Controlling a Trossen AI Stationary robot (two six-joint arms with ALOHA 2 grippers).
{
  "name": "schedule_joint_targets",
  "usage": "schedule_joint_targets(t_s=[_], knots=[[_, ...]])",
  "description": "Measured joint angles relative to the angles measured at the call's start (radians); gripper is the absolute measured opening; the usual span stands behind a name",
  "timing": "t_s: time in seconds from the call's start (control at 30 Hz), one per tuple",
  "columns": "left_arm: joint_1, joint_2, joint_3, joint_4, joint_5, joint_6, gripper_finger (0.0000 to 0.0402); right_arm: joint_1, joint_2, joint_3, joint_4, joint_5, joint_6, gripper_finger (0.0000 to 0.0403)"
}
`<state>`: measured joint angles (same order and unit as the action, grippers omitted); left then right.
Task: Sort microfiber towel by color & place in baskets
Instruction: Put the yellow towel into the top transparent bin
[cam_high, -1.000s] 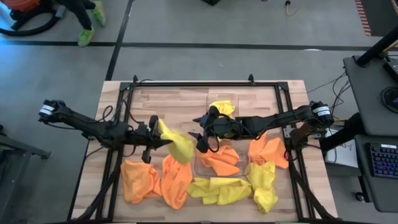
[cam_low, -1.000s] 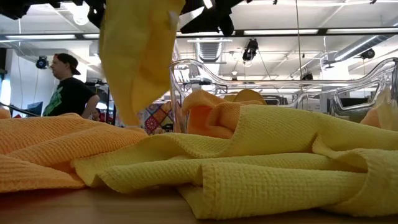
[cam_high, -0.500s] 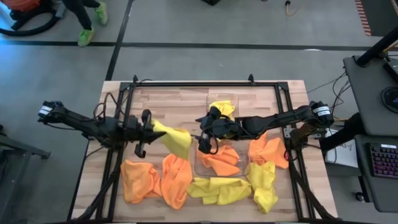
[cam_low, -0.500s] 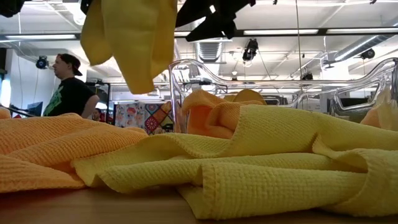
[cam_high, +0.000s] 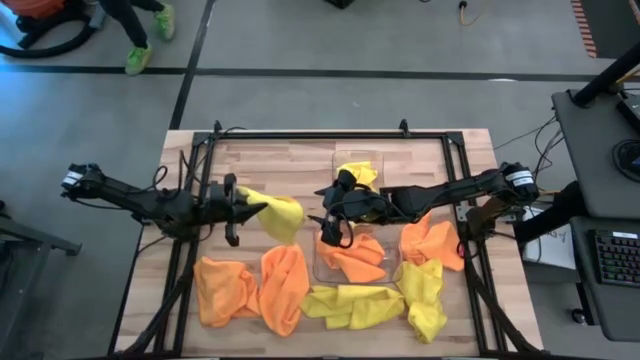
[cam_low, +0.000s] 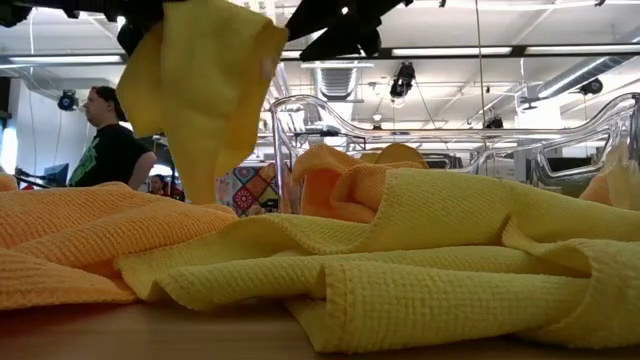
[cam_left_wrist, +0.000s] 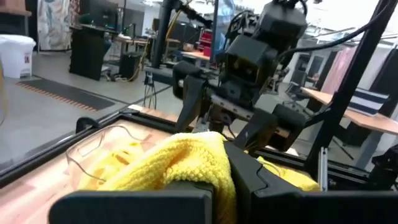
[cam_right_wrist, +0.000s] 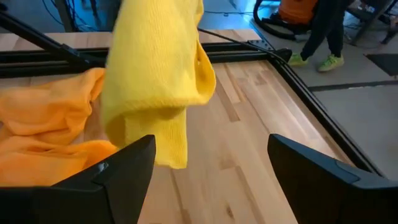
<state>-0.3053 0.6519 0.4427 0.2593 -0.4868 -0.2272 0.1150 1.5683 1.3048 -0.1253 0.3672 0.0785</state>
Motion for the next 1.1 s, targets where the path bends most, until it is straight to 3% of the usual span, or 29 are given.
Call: schedule_joint_targets(t_s=[0.47, 0.7, 1.1], knots=[[0.001, 0.08, 0.0, -0.038, -0.077, -0.062, 0.0, 0.023, -0.019, 0.0, 0.111, -0.009, -0.153, 0.0303], [0.001, 0.149, 0.0, 0.048, -0.098, -0.072, 0.0, 0.029, 0.007, 0.0, 0.198, -0.113, -0.177, 0.0302], [0.001, 0.262, 0.023, 0.228, 0.033, -0.016, 0.0, 0.003, 0.073, 0.0, 0.27, -0.105, -0.157, 0.0297]])
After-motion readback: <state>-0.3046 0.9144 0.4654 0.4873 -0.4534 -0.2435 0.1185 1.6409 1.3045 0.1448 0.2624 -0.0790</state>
